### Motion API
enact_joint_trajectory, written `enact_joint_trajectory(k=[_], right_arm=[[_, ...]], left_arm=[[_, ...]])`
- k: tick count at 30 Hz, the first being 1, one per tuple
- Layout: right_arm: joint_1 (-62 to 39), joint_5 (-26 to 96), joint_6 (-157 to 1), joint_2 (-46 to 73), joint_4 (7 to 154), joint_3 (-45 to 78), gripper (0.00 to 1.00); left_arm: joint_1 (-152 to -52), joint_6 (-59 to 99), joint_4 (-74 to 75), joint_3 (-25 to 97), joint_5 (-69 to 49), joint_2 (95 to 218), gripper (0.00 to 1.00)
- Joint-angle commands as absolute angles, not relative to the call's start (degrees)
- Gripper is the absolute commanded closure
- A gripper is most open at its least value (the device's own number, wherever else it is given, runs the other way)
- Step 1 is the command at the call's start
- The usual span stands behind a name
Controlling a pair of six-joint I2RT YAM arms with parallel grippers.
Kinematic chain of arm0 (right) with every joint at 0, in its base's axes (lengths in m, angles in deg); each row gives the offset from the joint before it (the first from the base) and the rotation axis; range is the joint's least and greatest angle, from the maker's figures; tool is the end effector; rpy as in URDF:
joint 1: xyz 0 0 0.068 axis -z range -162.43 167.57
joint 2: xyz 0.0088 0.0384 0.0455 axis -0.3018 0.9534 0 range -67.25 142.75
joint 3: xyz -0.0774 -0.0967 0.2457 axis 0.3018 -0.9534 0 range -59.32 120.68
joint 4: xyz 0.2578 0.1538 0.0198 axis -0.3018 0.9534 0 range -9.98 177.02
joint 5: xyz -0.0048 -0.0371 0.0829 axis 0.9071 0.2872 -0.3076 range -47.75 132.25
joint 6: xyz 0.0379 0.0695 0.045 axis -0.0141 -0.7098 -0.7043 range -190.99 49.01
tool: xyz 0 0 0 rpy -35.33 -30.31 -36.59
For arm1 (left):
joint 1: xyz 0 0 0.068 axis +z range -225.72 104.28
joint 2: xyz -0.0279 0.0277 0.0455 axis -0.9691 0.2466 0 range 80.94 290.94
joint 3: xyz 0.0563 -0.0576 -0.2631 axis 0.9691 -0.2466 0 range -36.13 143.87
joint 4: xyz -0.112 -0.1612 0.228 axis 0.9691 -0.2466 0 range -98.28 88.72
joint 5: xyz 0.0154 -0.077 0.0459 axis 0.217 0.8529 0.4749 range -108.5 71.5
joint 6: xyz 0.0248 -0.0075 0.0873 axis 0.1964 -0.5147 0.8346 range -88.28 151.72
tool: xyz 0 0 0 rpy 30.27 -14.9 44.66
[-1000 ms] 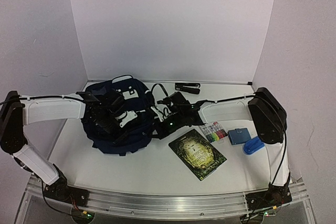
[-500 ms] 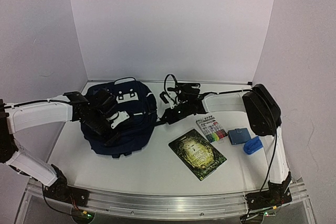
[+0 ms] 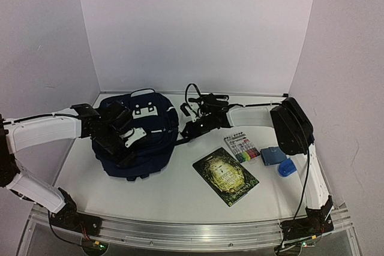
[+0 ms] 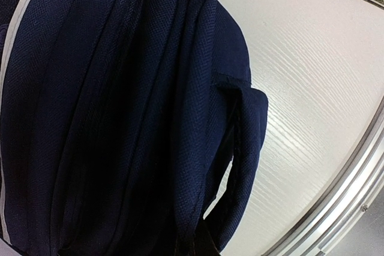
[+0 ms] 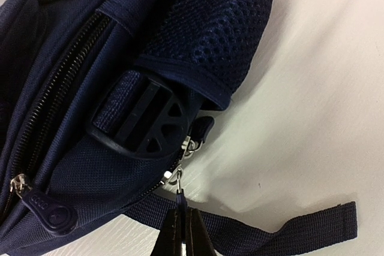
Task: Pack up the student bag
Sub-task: Zip the student bag at the center of the board, then unzip the student bag at the center of the board.
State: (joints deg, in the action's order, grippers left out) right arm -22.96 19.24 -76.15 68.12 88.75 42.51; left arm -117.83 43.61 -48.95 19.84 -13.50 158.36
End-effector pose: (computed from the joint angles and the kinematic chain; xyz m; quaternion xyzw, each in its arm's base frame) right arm 0.4293 0.4089 0.0919 -0.3491 0.8293 0.3220 0.2945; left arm 0.2223 -0.2105 0.1794 0.4530 0.8719 -0.0885 0.1636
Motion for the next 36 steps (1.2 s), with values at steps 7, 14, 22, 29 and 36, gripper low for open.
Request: enact_joint_trajectory(k=[7, 14, 22, 29, 36], right_arm=[[-18.5, 17.9, -71.3, 57.6, 90.2, 39.6, 0.31], [-14.9, 18.0, -62.9, 49.9, 91.4, 35.8, 0.04], [-14.6, 2.0, -44.0, 51.7, 101.6, 41.5, 0.02], [-16.9, -0.3, -29.9, 58.3, 110.9, 48.4, 0.04], [-20.8, 3.5, -25.2, 64.0, 111.3, 54.2, 0.30]], left_arm=[[-122.0, 41.7, -51.5, 29.5, -9.3, 165.1, 0.65], [-121.9, 38.0, -54.0, 34.0, -15.2, 162.7, 0.39], [-119.6, 23.4, -49.2, 38.1, -29.0, 161.3, 0.00], [-106.3, 20.4, -49.9, 43.3, -12.3, 167.4, 0.00], [-102.2, 20.0, -52.7, 51.3, -6.2, 177.1, 0.00]])
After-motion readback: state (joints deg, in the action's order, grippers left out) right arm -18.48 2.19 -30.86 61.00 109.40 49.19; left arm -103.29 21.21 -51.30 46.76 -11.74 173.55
